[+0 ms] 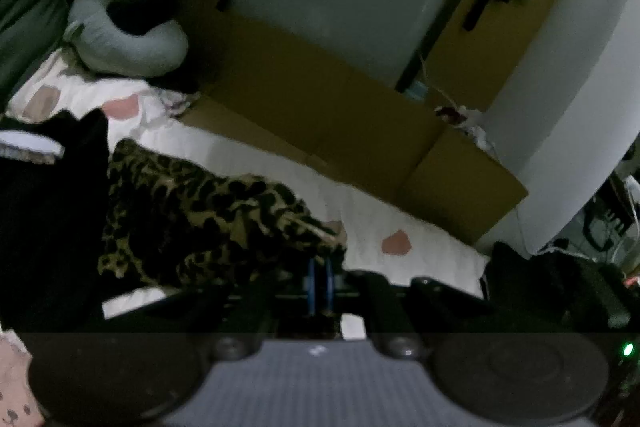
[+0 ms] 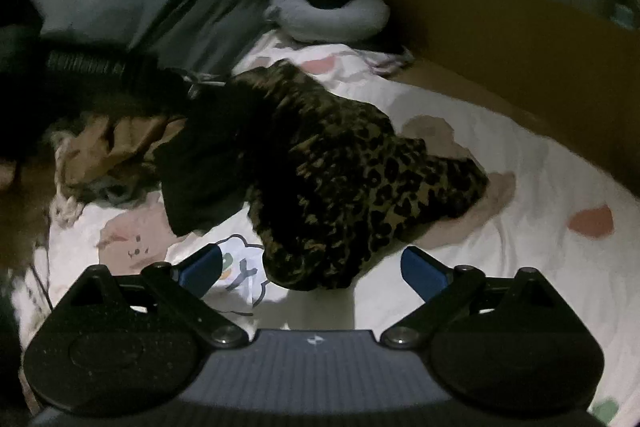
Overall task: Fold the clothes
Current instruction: 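Grasp the leopard garment with the right gripper while the left gripper holds it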
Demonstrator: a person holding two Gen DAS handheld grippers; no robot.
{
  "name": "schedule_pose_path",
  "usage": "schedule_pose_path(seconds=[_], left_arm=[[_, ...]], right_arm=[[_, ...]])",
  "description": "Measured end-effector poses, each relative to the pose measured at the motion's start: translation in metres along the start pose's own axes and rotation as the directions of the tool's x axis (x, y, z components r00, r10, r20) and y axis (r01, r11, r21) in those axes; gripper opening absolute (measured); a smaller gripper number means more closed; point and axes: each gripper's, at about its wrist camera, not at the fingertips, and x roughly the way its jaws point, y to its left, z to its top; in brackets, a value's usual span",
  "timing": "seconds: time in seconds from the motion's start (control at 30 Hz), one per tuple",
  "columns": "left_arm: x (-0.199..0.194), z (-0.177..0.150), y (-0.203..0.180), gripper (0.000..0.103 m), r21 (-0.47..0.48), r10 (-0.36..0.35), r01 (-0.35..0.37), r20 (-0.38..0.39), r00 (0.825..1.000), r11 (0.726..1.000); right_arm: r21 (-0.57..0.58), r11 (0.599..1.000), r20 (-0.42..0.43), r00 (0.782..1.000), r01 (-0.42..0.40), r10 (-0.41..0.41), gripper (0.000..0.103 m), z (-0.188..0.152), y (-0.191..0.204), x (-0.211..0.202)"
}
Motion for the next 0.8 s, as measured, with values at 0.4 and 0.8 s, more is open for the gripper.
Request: schedule_pose_path(seconds=[0.4, 0.8], left_arm=[[-0.003, 0.004, 0.010, 0.005, -0.016, 0.006, -0.006, 0.005, 1.000, 1.000], [-0.003, -0.004, 0.017, 0.005, -0.037, -0.006, 0.006, -0.004, 1.000, 0.999]], right_arm=[[-0.052, 0.998, -0.061, 0.998, 0.019, -0.022, 0.063, -0.017, -0.018, 0.042], [-0.190, 0.979, -0.060, 0.994, 0.074, -0.087, 0.063, -0.008, -0.001, 0.060]])
